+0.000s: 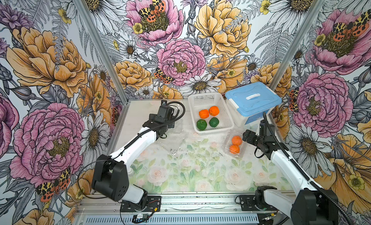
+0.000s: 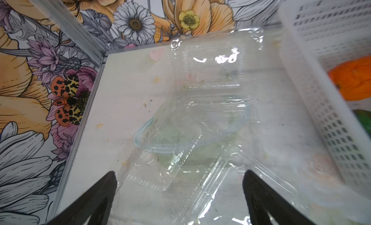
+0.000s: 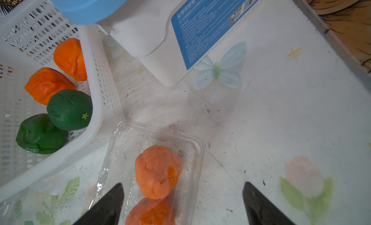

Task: Take oranges out of containers
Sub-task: Move the packing box to the center of the board.

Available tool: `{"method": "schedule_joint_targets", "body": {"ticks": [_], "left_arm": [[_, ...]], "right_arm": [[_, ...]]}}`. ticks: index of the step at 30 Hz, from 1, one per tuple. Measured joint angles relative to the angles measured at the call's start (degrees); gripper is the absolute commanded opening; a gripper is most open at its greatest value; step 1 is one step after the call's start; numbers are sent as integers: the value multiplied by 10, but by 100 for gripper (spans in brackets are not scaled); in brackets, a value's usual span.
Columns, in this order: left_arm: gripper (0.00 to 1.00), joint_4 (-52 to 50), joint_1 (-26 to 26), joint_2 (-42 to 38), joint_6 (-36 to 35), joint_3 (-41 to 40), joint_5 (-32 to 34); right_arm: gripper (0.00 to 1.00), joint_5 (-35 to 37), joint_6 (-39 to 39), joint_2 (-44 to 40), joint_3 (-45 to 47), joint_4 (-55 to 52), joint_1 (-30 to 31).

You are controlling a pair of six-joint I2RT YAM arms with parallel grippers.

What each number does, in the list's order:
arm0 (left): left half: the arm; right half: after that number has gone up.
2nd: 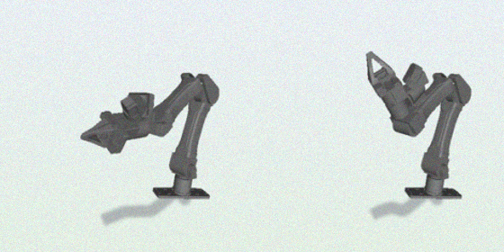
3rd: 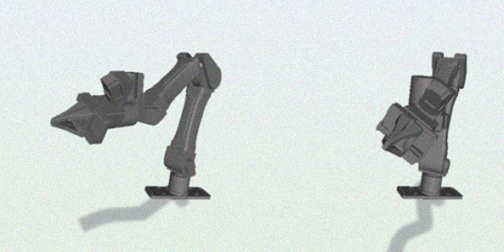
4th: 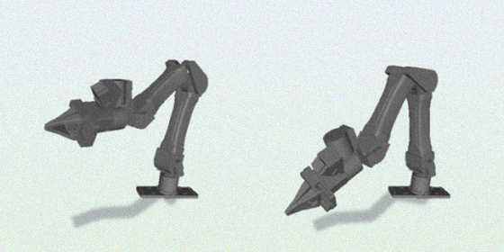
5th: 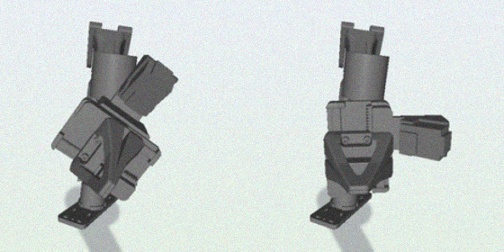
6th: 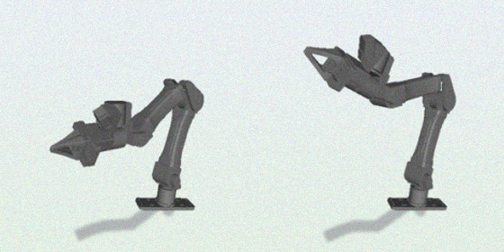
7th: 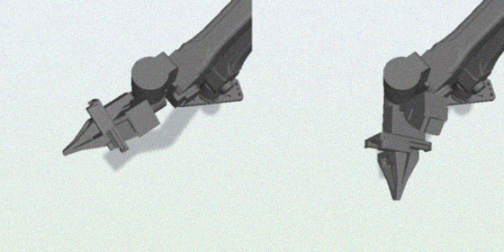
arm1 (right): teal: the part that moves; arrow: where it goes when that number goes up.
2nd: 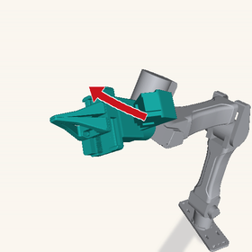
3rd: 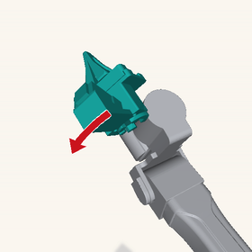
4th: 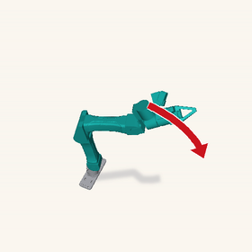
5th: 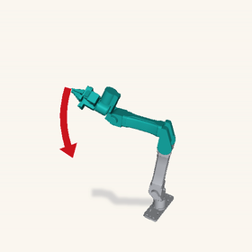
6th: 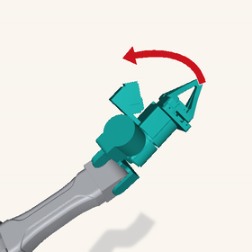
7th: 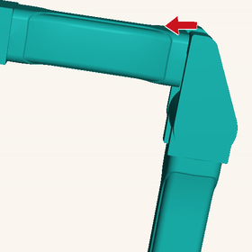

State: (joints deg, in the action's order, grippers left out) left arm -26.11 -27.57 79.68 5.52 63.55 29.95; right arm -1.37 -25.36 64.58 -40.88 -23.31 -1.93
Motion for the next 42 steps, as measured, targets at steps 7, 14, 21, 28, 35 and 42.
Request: {"method": "schedule_joint_targets", "body": {"ticks": [7,14,21,28,35,42], "left_arm": [[99,103,-156,-127,-15,-144,43],[99,123,-223,-143,-11,-215,50],[99,159,-228,-108,3,-219,47],[99,188,-270,-19,23,-217,45],[99,193,-308,23,52,-202,45],[99,195,-311,14,80,-200,46]], "right_arm": [[88,0,10,89,-35,9,-40],[83,23,15,146,-60,19,-12],[81,50,16,118,-14,25,81],[80,45,-21,78,15,24,157],[80,35,-67,78,17,27,261],[80,25,-125,63,30,32,376]]}}
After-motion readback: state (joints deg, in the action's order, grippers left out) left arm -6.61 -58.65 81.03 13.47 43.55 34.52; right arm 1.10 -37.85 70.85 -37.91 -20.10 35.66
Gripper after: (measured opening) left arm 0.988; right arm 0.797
